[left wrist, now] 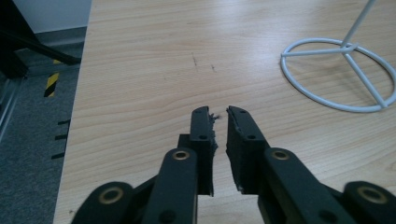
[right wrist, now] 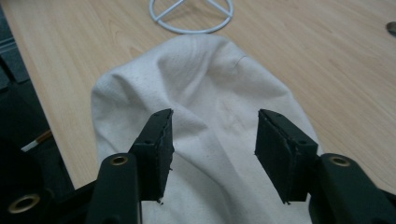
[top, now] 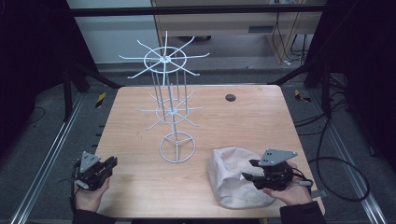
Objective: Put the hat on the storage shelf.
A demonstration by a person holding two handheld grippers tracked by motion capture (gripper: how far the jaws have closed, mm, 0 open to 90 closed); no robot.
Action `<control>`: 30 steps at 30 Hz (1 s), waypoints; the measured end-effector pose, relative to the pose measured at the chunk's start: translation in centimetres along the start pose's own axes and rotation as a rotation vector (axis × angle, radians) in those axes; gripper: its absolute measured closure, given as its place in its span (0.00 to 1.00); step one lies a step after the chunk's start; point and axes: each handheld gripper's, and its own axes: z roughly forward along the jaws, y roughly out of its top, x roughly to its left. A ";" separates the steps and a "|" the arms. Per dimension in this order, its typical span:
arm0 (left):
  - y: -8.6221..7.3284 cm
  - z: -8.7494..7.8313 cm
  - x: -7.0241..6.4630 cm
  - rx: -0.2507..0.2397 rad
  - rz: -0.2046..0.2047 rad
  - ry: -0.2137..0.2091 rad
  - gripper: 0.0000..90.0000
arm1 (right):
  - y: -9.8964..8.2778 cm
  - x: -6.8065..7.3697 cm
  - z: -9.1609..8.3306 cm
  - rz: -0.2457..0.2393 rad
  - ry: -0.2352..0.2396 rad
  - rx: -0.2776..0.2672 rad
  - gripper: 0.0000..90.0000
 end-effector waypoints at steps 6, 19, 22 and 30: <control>-0.2 0.4 0.3 0.019 -0.009 0.020 0.76 | 0.5 0.5 0.8 -0.037 0.047 0.051 0.44; -0.3 0.5 0.3 0.025 -0.003 0.021 0.73 | 0.4 1.0 3.7 -0.115 0.081 0.145 0.42; -0.2 0.5 0.3 0.025 -0.001 0.021 0.73 | 0.3 0.8 4.4 -0.120 0.082 0.167 0.50; -0.2 0.6 0.3 0.027 0.002 0.020 0.74 | 0.0 0.3 5.1 -0.117 0.101 0.213 0.67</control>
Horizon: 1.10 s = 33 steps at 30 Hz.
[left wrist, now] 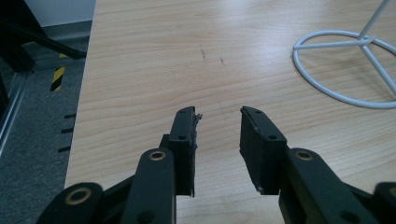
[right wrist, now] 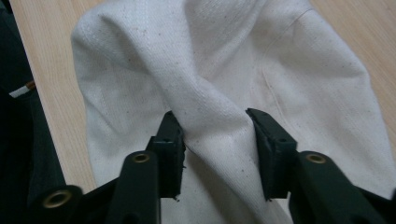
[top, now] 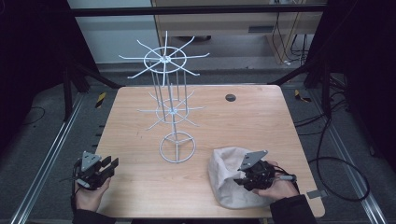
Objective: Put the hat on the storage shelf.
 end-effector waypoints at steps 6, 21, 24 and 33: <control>0.0 0.0 0.0 0.000 -0.001 -0.001 0.74 | 0.0 0.0 0.3 -0.015 -0.008 0.025 0.87; 0.1 -0.1 -0.1 -0.013 0.000 0.004 0.76 | 0.1 0.2 -2.6 0.007 -0.032 -0.127 0.95; 0.0 -0.1 0.0 -0.012 -0.001 0.006 0.76 | 0.1 0.3 -3.8 0.026 -0.057 -0.230 0.95; 0.0 -0.1 -0.1 -0.012 -0.002 0.008 0.76 | -0.3 0.2 -6.2 0.114 -0.162 -0.431 0.95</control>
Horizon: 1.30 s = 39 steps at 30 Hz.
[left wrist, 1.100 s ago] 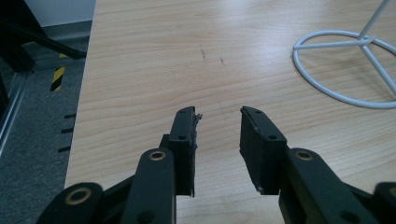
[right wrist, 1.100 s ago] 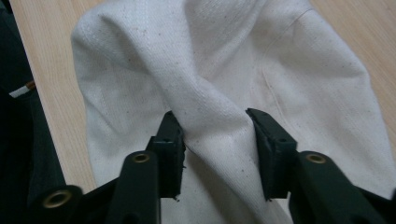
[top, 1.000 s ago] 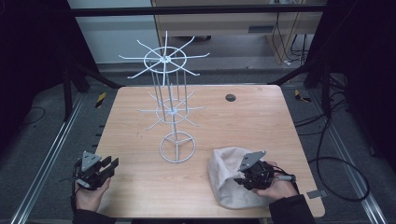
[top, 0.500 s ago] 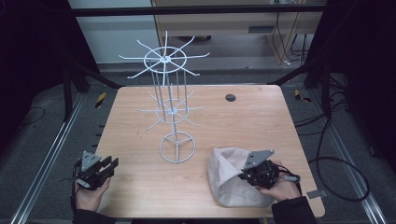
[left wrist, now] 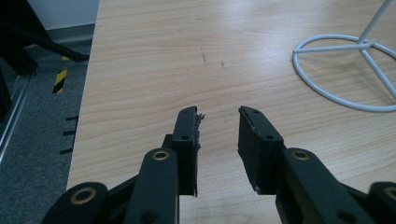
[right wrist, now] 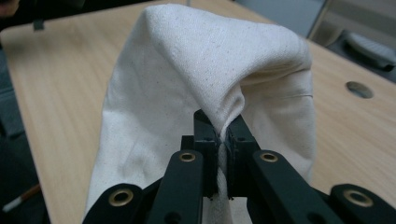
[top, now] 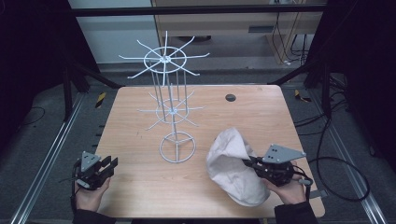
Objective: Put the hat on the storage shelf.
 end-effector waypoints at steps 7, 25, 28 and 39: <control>0.0 0.0 0.0 -0.003 -0.002 0.001 0.76 | 0.4 -0.4 -1.3 0.057 -0.074 -0.106 0.96; -0.1 0.0 0.0 -0.005 -0.012 0.009 0.73 | 3.1 -0.5 -4.4 0.110 -0.189 -0.383 0.96; -0.1 0.0 0.1 -0.007 -0.011 0.011 0.72 | 3.6 -0.5 -4.6 0.102 -0.196 -0.414 0.96; -0.3 0.2 0.0 -0.006 -0.013 0.019 0.68 | 5.4 -0.2 -5.1 0.096 -0.224 -0.518 0.96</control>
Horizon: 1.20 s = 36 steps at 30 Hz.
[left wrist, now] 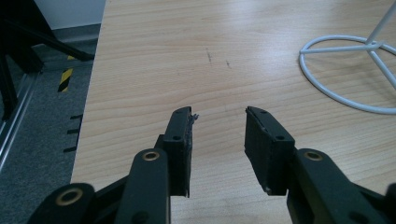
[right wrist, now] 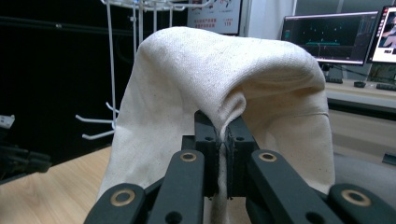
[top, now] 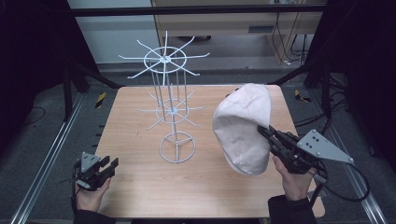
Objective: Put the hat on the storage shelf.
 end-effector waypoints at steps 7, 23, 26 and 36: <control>-0.2 0.1 0.0 -0.005 0.001 0.010 0.64 | 1.2 0.2 0.5 -0.004 0.000 -0.036 0.96; -0.3 0.3 0.0 -0.005 0.003 0.011 0.63 | 5.0 0.5 1.2 -0.028 0.005 -0.128 0.96; -0.3 0.3 0.0 -0.005 0.003 0.011 0.63 | 5.8 0.4 1.2 -0.033 0.002 -0.153 0.96; -0.2 0.3 0.0 -0.006 0.004 0.012 0.63 | 8.3 0.8 1.7 -0.038 0.014 -0.212 0.96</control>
